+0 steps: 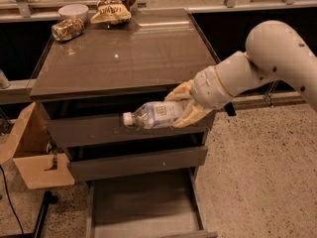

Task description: Pick blue plastic bottle from bottom drawer and place on counter

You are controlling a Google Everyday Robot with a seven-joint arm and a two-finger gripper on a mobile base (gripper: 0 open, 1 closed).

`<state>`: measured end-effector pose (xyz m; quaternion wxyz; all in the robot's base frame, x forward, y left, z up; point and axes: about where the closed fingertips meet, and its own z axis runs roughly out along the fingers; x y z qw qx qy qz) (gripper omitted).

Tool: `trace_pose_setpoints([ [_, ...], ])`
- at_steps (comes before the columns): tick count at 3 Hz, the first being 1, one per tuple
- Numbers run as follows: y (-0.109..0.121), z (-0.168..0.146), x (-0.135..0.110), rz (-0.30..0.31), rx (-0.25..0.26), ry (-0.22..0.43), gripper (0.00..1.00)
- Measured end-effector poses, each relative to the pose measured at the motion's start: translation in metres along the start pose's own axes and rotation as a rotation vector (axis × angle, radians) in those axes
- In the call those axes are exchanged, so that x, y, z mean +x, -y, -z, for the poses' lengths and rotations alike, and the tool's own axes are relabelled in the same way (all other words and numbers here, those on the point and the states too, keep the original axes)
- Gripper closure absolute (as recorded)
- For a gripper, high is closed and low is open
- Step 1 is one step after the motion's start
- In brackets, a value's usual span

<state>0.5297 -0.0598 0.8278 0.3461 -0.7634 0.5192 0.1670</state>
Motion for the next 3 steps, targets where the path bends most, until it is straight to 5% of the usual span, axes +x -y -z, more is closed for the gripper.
trace_pose_setpoints([
  [1,0.021,0.02,-0.027,0.035,-0.014,0.003,1.0],
  [3,0.102,0.06,-0.07,0.084,0.03,0.024,1.0],
])
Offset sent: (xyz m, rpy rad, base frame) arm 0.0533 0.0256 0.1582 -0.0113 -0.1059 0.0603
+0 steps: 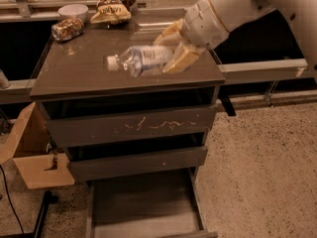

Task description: Pick blue plastic bottle from bottom drawer and place on counter

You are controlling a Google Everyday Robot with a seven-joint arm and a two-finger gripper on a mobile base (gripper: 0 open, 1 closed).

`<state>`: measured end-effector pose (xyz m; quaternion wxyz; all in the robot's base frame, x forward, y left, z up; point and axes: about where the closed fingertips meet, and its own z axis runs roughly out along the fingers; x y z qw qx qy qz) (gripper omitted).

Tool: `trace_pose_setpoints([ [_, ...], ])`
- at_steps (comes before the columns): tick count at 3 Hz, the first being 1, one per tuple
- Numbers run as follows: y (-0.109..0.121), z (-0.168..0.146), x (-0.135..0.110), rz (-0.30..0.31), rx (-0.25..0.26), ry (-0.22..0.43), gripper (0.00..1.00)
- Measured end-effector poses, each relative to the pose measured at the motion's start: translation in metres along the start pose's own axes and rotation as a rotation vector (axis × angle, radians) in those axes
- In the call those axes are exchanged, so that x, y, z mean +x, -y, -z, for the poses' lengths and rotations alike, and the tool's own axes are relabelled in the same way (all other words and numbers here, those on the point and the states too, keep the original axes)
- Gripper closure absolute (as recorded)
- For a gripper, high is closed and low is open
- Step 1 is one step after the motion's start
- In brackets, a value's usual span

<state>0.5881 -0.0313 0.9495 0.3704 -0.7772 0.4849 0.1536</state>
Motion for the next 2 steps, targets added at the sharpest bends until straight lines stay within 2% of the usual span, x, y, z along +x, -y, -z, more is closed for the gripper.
trace_pose_setpoints([
  [1,0.036,-0.002,0.002,-0.014,0.048,0.081,1.0],
  [2,0.059,-0.014,0.01,-0.046,0.1,0.183,1.0],
])
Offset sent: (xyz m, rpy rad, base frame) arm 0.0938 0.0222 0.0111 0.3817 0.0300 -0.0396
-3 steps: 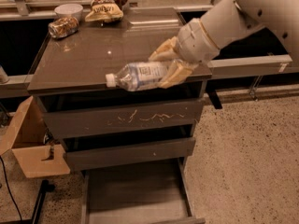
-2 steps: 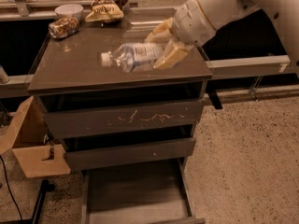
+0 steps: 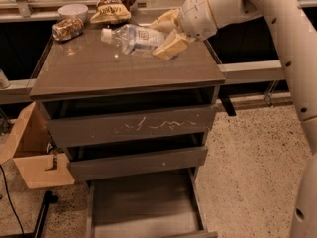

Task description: Pick blue plastic bottle from bottom drawer and place on counter

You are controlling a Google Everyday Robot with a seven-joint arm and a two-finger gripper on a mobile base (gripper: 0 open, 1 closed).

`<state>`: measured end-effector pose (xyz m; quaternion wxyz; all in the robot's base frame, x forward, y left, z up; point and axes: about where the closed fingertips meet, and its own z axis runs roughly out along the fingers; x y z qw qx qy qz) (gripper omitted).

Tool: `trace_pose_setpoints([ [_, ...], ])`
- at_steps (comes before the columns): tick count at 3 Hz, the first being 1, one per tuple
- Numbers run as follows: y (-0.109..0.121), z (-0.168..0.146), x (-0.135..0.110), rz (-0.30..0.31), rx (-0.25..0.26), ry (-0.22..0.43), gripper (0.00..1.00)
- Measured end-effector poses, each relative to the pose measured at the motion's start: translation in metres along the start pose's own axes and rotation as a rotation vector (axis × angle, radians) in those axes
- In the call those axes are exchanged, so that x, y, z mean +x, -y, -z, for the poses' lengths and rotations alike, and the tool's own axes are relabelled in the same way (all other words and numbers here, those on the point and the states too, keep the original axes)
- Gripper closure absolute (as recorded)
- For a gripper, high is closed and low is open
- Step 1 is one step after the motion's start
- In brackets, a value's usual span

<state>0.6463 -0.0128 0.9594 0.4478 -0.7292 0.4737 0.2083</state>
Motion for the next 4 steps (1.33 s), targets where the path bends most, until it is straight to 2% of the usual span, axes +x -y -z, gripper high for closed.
trace_pose_setpoints([
  [1,0.012,-0.01,0.014,-0.041,0.054,0.076,1.0],
  [2,0.015,-0.019,0.028,-0.074,0.086,0.107,1.0],
  [3,0.015,-0.027,0.035,-0.052,0.06,0.026,1.0],
  [4,0.016,-0.033,0.041,-0.006,-0.001,-0.121,1.0],
])
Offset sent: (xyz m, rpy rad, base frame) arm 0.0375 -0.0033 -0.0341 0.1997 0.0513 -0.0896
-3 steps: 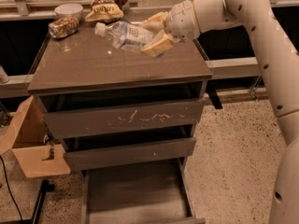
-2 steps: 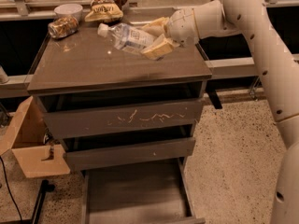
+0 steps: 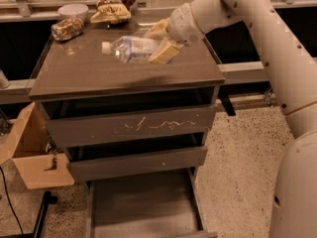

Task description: Pick blue plastic bottle from bottom drawer and place on counter

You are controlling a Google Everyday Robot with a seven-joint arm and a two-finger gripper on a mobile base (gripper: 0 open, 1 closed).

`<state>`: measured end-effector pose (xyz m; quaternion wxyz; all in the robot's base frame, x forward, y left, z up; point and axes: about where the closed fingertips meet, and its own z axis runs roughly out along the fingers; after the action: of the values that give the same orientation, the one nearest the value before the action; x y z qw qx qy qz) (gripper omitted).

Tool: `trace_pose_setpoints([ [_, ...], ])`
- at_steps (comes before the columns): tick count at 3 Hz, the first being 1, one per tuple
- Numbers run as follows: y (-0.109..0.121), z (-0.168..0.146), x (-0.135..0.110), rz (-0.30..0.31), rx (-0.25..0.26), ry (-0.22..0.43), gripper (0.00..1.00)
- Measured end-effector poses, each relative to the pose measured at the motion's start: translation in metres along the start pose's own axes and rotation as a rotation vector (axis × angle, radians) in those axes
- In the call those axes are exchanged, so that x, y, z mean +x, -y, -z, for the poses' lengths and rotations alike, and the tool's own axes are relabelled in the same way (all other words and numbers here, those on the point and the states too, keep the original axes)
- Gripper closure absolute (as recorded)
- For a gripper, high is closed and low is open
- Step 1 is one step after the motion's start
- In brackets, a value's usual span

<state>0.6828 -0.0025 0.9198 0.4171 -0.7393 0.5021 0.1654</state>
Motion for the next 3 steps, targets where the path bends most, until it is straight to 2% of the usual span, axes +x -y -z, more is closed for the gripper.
trace_pose_setpoints([
  [1,-0.001,-0.006,0.01,0.048,-0.07,-0.176,1.0],
  [2,0.002,-0.007,0.023,0.059,-0.112,-0.294,1.0],
  [3,0.01,-0.008,0.038,0.043,-0.12,-0.353,1.0],
])
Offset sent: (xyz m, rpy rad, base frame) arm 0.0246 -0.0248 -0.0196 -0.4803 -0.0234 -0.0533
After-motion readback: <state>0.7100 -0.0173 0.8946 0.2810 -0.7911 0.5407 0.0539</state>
